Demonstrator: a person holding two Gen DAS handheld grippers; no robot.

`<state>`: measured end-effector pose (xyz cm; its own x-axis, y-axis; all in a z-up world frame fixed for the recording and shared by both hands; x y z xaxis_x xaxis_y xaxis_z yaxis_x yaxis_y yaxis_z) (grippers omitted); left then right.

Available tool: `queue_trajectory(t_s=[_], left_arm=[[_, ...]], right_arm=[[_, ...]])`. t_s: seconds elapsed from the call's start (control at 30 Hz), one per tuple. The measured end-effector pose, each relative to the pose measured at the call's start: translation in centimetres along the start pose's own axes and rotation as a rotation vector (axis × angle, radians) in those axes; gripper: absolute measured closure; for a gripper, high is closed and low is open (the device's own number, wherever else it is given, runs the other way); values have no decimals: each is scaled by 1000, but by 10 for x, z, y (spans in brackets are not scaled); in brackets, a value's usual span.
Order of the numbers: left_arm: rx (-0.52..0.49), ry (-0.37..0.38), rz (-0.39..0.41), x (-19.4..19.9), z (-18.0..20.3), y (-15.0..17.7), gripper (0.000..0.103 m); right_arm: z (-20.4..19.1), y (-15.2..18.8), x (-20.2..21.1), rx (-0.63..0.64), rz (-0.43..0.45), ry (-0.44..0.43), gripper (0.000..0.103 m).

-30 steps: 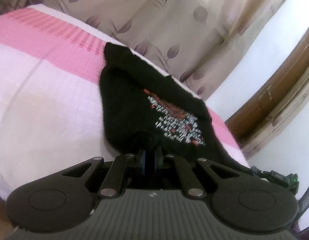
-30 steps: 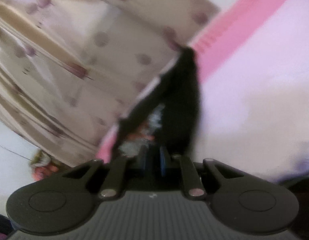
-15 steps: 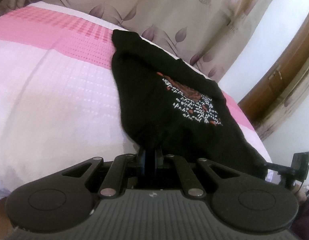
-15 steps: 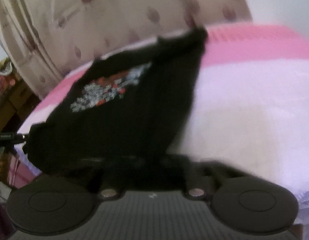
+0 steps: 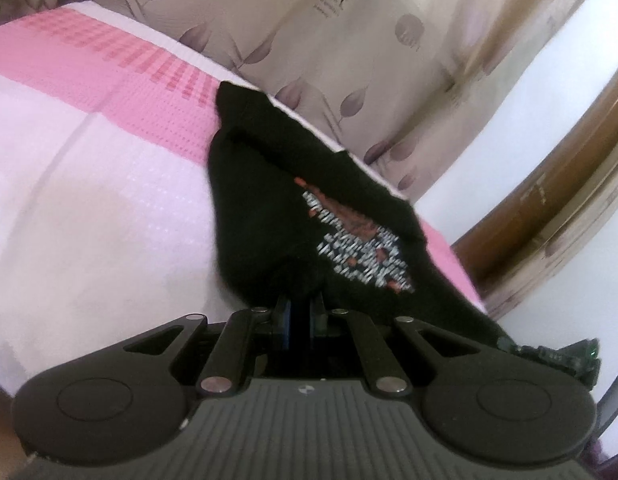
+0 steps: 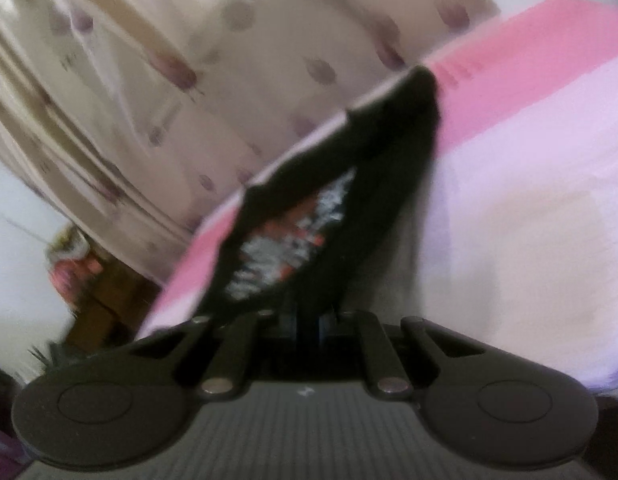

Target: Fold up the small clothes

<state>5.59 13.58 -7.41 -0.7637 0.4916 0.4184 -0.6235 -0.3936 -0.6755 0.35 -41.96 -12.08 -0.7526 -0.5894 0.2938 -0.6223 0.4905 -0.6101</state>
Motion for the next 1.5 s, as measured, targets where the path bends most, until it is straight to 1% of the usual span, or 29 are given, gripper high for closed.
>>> queue_trajectory(t_s=[0.13,0.2,0.37,0.53,0.63,0.7,0.87,0.97,1.07,1.13,1.2,1.33,1.4,1.5], left_arm=[[0,23,27,0,10,-8,96],[2,32,44,0,14,-13,96],[41,56,89,-5,20,-26,96],[76,76,156,-11,28,-48,96],[105,78,201,-17,31,-67,96],[117,81,226,-23,32,-80,96],[107,53,291,-52,40,-120,96],[110,22,319,-80,43,-144,96],[148,-2,329,-109,38,-162,96],[162,-32,333,-130,33,-173,96],[170,-64,330,-151,28,-181,96],[201,-120,312,-188,14,-185,96],[208,-143,309,-200,5,-184,96],[213,-168,309,-211,-5,-184,96]], right_arm=[[0,-9,4,-99,70,-88,94],[-2,-15,5,-131,112,-116,95],[-1,-30,-2,-229,198,-197,95],[4,-49,-11,-309,285,-259,94],[10,-67,-20,-335,335,-275,94],[15,-80,-27,-347,358,-274,94],[34,-117,-61,-389,399,-241,94],[49,-133,-85,-426,411,-201,94],[69,-147,-111,-457,417,-145,94],[84,-153,-130,-498,413,-122,94],[94,-158,-147,-511,406,-92,94],[114,-162,-179,-538,384,-43,95],[125,-162,-190,-552,380,-23,95],[135,-162,-201,-577,376,-15,95]])
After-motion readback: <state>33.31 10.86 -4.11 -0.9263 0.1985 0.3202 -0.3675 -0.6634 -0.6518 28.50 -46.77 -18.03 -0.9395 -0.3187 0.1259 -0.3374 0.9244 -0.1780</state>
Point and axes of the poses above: each gripper's, at about its wrist camera, not at the fingertips, and x roughly against the way its jaws point, z to its right, y to its underside, the point moved 1 cm from there along -x, roughly the way its jaws point, and after that the axes turned 6 degrees about z, right-handed, at the moved point
